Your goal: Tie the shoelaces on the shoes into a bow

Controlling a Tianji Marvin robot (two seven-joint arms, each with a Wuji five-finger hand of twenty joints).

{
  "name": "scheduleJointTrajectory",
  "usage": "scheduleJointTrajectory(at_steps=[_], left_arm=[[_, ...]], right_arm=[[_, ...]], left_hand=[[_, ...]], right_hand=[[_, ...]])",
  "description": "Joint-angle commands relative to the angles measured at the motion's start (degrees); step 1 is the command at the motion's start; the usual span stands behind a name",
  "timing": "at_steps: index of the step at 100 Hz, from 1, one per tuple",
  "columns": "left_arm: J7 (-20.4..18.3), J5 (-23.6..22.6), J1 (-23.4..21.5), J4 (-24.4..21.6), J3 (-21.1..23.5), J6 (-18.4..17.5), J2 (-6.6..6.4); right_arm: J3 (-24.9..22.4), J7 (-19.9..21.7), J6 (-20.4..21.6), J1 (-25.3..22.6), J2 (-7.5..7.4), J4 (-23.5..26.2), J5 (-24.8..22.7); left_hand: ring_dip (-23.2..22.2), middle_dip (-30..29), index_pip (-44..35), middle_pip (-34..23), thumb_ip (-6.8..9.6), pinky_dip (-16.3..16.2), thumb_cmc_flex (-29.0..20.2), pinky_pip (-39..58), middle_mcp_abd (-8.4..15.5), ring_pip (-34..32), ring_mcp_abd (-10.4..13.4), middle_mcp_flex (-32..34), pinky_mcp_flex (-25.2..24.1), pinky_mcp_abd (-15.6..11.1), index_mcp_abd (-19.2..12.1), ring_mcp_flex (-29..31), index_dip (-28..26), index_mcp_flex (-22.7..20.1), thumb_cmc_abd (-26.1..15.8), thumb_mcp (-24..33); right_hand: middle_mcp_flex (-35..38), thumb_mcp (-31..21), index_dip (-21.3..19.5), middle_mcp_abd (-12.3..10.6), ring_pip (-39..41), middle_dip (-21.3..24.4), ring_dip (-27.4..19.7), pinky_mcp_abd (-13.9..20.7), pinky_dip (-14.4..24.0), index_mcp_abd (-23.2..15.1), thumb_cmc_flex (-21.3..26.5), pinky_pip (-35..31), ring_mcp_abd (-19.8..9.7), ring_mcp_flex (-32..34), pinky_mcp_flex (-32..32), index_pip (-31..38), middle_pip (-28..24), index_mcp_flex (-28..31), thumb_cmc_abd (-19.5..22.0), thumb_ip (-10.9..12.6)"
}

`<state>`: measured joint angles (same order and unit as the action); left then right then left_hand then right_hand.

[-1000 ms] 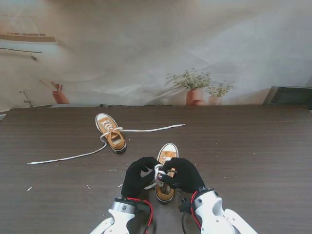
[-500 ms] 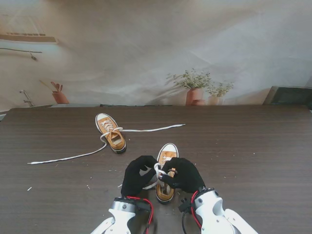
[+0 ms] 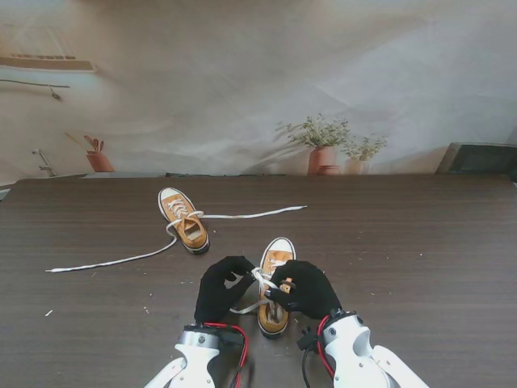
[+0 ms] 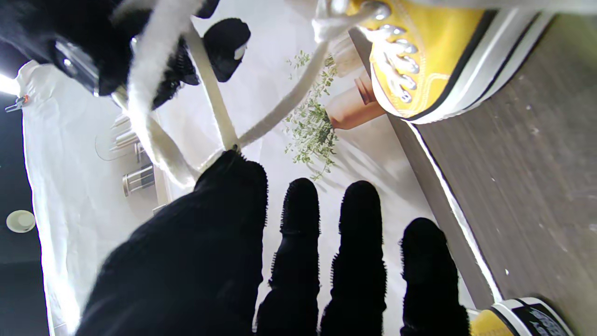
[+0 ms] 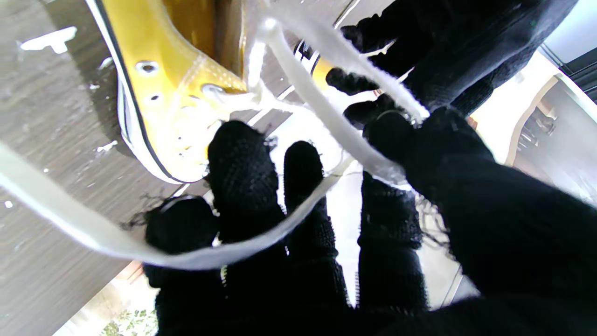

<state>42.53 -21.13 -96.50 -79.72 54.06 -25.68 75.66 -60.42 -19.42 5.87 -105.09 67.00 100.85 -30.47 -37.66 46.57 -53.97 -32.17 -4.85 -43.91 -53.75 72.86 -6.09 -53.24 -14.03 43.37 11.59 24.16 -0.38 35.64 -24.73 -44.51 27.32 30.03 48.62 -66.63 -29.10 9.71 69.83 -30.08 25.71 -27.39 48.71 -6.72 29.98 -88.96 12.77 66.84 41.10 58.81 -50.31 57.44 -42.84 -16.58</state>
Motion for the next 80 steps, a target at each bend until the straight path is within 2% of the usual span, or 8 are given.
scheduleJointTrajectory(at_steps=[1, 11, 25, 28, 34, 44, 59, 80], left_arm=[[-0.32, 0.01, -0.08, 0.24, 0.21, 0.42, -0.05], [-0.17, 0.09, -0.34, 0.49, 0.48, 0.48, -0.05], [0.05, -0.04, -0.92, 0.5, 0.99, 0.42, -0.12], [0.07, -0.09, -1.03, 0.49, 1.09, 0.39, -0.15], [0.06, -0.07, -1.27, 0.41, 1.28, 0.35, -0.19], [-0.02, -0.35, -1.62, 0.36, 1.53, 0.32, -0.34], [-0.2, -0.47, -2.07, 0.13, 1.76, 0.42, -0.48], [-0.15, -0.71, -2.4, -0.52, 1.87, 1.65, -0.63]], right_arm=[[-0.14, 0.64, -0.51, 0.0, -0.07, -0.13, -0.2], [-0.23, 0.72, -1.2, 0.04, -0.08, -0.14, -0.31], [-0.44, 0.8, -1.95, 0.04, -0.12, -0.16, -0.65], [-0.47, 0.78, -2.13, 0.04, -0.12, -0.15, -0.74], [-0.48, 0.66, -2.65, 0.04, -0.11, -0.13, -0.99], [-0.48, 0.5, -3.48, 0.15, -0.07, -0.24, -1.21], [-0.52, 0.09, -4.44, 0.32, 0.1, -0.54, -0.99], [-0.41, -1.11, -5.36, 0.62, 0.45, -1.03, -0.77]], left_hand=[[-0.19, 1.56, -1.69, 0.9, 0.74, -0.81, -0.69, 0.66, 2.07, -1.54, 1.59, 0.39, 0.24, -1.06, -2.67, 0.58, 0.15, -1.68, 0.27, 0.4], [-0.18, 1.7, -1.76, 0.93, 0.87, -0.8, -0.76, 0.68, 2.06, -1.55, 1.52, 0.39, 0.21, -1.13, -2.73, 0.5, 0.0, -1.62, 0.28, 0.4], [-0.18, 1.82, -1.74, 1.04, 0.94, -0.8, -0.76, 0.75, 2.12, -1.58, 1.56, 0.32, 0.22, -1.17, -2.69, 0.43, -0.1, -1.52, 0.19, 0.32], [-0.18, 1.84, -1.74, 1.05, 0.94, -0.8, -0.76, 0.75, 2.13, -1.58, 1.57, 0.32, 0.22, -1.18, -2.7, 0.42, -0.11, -1.53, 0.21, 0.29], [-0.18, 1.85, -1.68, 1.08, 0.93, -0.8, -0.76, 0.77, 2.2, -1.6, 1.61, 0.39, 0.23, -1.22, -2.83, 0.43, -0.1, -1.52, 0.19, 0.23], [-0.16, 1.83, -1.54, 1.23, 0.9, -0.8, -0.89, 0.8, 2.16, -1.58, 1.48, 0.42, 0.25, -1.29, -2.83, 0.4, 0.01, -1.65, 0.15, 0.12], [-0.15, 1.84, -1.34, 1.35, 0.92, -0.8, -0.98, 0.81, 2.16, -1.57, 1.4, 0.4, 0.19, -1.24, -2.77, 0.36, 0.16, -1.72, 0.12, -0.06], [-0.16, 1.91, -1.3, 1.42, 0.93, -0.84, -1.21, 0.89, 2.09, -1.61, 1.35, 0.31, 0.28, -1.19, -2.72, 0.34, 0.17, -1.64, -0.04, -0.29]], right_hand=[[1.07, -3.38, 1.45, -0.87, -0.45, 0.03, 0.6, -0.78, 0.42, -6.24, 0.91, 0.16, 0.49, 0.01, -0.21, 0.57, 0.62, 2.17, -0.64, 1.55], [0.97, -3.05, 3.71, -0.85, -0.5, 0.01, 0.62, -0.78, 0.44, -6.64, 1.08, 0.19, 0.48, -0.06, -0.23, 0.0, 0.68, 2.47, -1.53, 1.09], [1.24, -2.62, 8.27, -0.98, -0.55, 0.16, 0.69, -0.85, 0.46, -6.8, 1.35, 0.31, 0.5, -0.08, -0.33, 0.25, 1.01, 2.86, -2.75, 0.35], [1.28, -2.55, 10.39, -0.99, -0.62, 0.2, 0.69, -0.85, 0.49, -6.88, 1.42, 0.32, 0.53, -0.13, -0.33, 1.13, 1.09, 2.77, -3.01, 0.06], [1.28, -2.29, 11.6, -0.99, -0.7, 0.21, 0.68, -0.9, 0.46, -6.35, 1.53, 0.52, 0.66, -0.22, -0.57, 0.74, 1.09, 2.88, -3.29, -0.17], [2.54, -1.61, 15.31, -0.47, -1.07, 1.63, 0.54, -1.72, 0.53, -5.4, 1.72, 1.0, 1.06, -0.09, -0.69, 0.72, 3.34, 2.92, -3.49, -0.93], [4.04, -0.08, 19.73, 0.43, -1.47, 4.12, 0.25, -2.83, 0.85, -4.8, 1.0, 1.61, 2.04, 0.3, -0.77, -0.3, 6.46, 1.37, -1.41, -1.77], [3.86, 1.06, 20.73, 0.49, -1.33, 4.71, 0.28, -3.44, 1.33, -6.81, -2.18, 1.54, 2.64, 0.29, -1.05, -1.04, 6.98, -0.51, 2.71, -1.85]])
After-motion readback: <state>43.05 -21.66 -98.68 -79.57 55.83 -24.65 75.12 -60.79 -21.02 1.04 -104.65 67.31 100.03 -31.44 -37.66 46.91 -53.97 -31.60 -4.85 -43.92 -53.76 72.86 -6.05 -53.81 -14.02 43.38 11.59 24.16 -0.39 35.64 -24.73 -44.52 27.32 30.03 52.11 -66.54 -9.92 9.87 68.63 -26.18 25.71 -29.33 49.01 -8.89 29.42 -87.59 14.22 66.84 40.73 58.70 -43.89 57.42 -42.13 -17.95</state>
